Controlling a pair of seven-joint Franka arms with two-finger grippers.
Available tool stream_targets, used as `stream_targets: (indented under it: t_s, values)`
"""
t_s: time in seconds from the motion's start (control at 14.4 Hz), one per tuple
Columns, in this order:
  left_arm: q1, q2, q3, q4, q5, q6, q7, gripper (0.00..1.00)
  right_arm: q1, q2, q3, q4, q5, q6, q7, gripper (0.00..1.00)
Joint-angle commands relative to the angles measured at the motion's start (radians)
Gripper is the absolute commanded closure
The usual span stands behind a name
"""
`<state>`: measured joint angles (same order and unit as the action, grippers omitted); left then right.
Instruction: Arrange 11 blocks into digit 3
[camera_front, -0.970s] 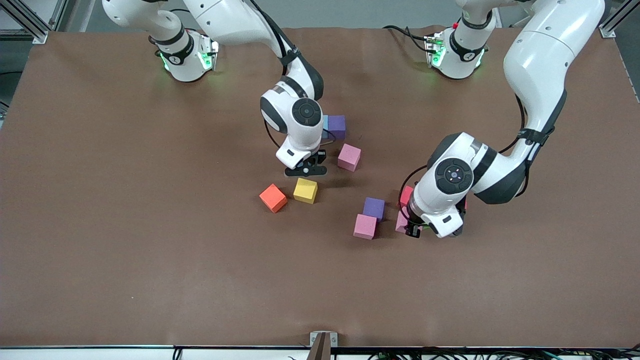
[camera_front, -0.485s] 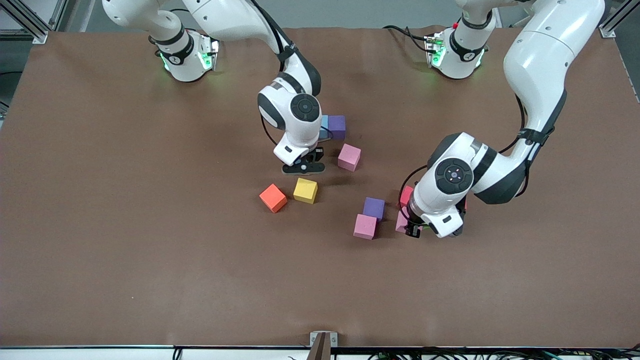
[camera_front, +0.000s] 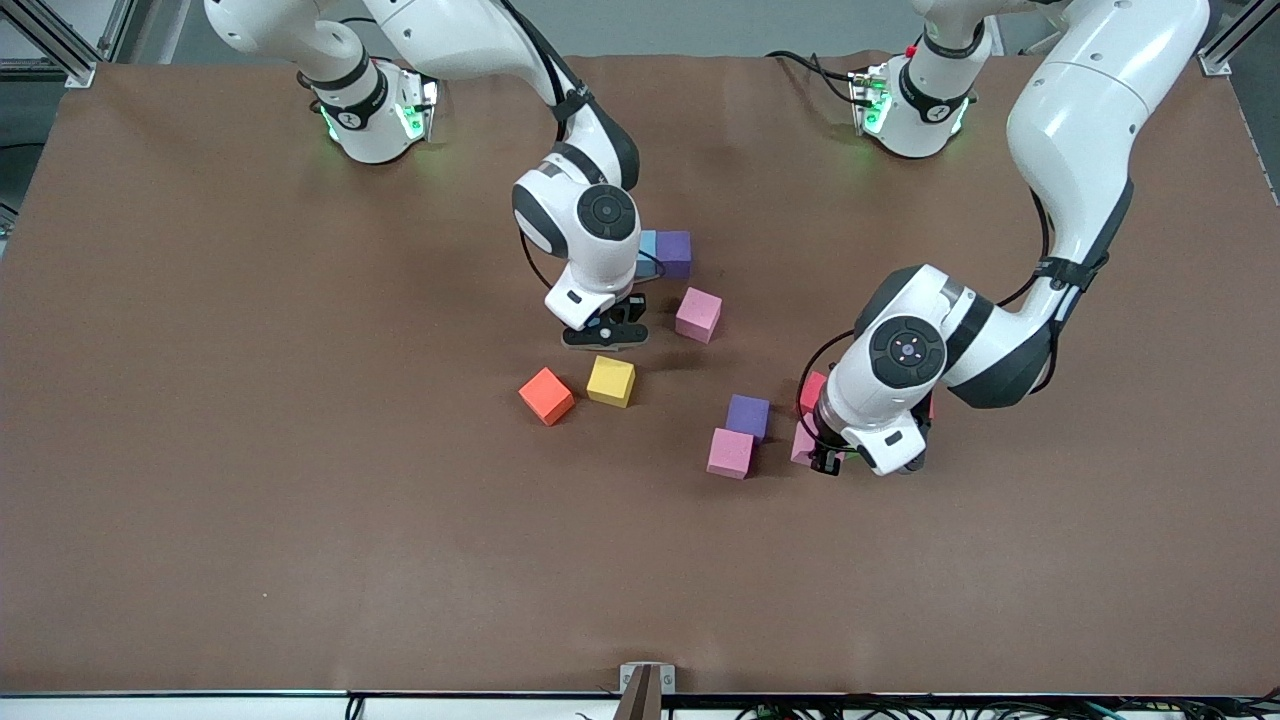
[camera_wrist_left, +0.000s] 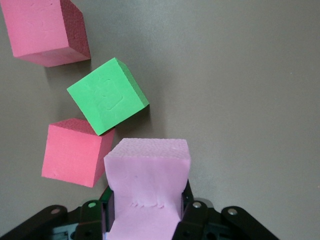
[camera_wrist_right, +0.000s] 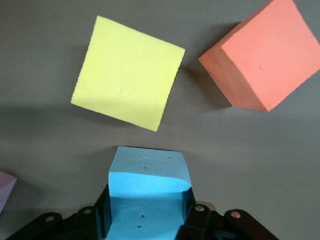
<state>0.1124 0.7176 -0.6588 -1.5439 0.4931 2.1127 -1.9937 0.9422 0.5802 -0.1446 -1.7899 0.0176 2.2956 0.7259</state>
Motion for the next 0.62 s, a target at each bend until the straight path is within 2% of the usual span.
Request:
stream_targets:
  t_s: [0.0,0.55]
  values:
    - [0.001,-0.007,-0.004,0.002,0.001,-0.019,0.015,0.7,-0.006,-0.03,0.002,-0.055,-0.018,0.036,-0.022,0.99]
    - [0.01,-0.007,-0.004,0.002,0.001,-0.02,0.016,0.7,-0.006,-0.025,0.008,-0.055,-0.005,0.036,-0.029,0.99]
